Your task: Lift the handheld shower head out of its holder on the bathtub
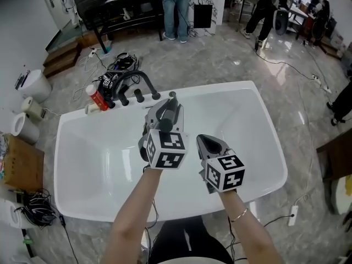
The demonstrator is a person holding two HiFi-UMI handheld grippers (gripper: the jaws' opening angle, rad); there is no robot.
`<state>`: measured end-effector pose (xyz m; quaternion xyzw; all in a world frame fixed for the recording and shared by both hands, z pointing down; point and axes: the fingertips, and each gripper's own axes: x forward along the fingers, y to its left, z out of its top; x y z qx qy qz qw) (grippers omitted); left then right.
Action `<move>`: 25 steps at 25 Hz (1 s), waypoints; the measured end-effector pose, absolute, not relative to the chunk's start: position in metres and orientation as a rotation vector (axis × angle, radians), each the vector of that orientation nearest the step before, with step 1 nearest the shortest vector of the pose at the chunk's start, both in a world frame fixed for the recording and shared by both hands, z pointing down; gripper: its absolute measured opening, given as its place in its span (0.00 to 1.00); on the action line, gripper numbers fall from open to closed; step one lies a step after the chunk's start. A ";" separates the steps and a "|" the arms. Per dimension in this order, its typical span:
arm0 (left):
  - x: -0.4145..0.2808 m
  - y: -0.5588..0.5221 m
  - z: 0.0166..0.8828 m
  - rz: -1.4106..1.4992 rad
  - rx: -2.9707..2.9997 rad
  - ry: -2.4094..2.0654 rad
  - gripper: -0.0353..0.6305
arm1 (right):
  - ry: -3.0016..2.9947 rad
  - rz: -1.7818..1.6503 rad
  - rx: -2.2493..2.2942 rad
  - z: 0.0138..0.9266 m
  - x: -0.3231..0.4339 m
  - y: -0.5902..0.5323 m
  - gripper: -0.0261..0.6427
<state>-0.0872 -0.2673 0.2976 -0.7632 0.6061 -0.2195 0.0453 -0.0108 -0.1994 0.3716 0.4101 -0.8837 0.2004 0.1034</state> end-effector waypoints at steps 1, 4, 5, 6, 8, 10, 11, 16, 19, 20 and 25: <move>-0.088 -0.263 0.296 -0.672 -2.328 1.849 0.28 | -2.604 0.594 1.211 0.372 -0.010 -0.195 0.05; -0.087 -0.253 0.286 -0.660 -2.332 1.844 0.28 | -2.593 0.603 1.220 0.371 -0.007 -0.187 0.05; -0.085 -0.250 0.283 -0.654 -2.337 1.842 0.28 | -2.592 0.608 1.224 0.369 -0.006 -0.184 0.05; -0.084 -0.246 0.281 -0.650 -2.342 1.838 0.28 | -2.592 0.612 1.227 0.368 -0.005 -0.181 0.05; -0.082 -0.238 0.277 -0.650 -2.348 1.828 0.28 | -2.594 0.626 1.233 0.365 -0.006 -0.174 0.05; -0.081 -0.232 0.272 -0.649 -2.349 1.817 0.28 | -2.599 0.638 1.231 0.363 -0.009 -0.169 0.05; -0.082 -0.230 0.269 -0.646 -2.348 1.813 0.28 | -2.601 0.639 1.228 0.362 -0.010 -0.168 0.05; -0.084 -0.222 0.257 -0.642 -2.340 1.795 0.27 | -2.602 0.627 1.225 0.359 -0.016 -0.162 0.05; -0.084 -0.222 0.256 -0.649 -2.340 1.787 0.28 | -2.600 0.620 1.229 0.358 -0.016 -0.163 0.05; -0.085 -0.223 0.256 -0.652 -2.341 1.787 0.28 | -2.599 0.615 1.228 0.358 -0.016 -0.164 0.05; -0.086 -0.224 0.257 -0.661 -2.343 1.786 0.28 | -2.592 0.587 1.218 0.360 -0.017 -0.166 0.05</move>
